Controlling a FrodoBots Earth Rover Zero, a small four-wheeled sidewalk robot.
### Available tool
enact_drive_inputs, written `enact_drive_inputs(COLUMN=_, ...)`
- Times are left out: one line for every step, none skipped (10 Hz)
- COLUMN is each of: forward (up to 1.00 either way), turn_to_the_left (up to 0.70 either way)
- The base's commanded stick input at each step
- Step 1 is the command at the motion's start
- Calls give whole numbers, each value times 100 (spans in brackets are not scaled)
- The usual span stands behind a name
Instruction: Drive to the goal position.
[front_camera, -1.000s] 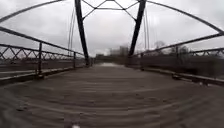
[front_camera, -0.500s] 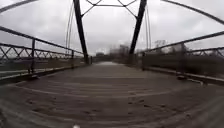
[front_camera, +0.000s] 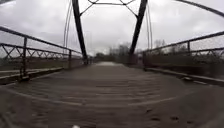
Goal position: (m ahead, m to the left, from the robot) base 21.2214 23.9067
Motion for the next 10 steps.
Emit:
enact_drive_inputs(forward=70, turn_to_the_left=0)
enact_drive_inputs(forward=70, turn_to_the_left=0)
enact_drive_inputs(forward=70, turn_to_the_left=0)
enact_drive_inputs(forward=70, turn_to_the_left=0)
enact_drive_inputs(forward=70, turn_to_the_left=0)
enact_drive_inputs(forward=70, turn_to_the_left=0)
enact_drive_inputs(forward=70, turn_to_the_left=0)
enact_drive_inputs(forward=70, turn_to_the_left=10)
enact_drive_inputs(forward=70, turn_to_the_left=4)
enact_drive_inputs(forward=70, turn_to_the_left=0)
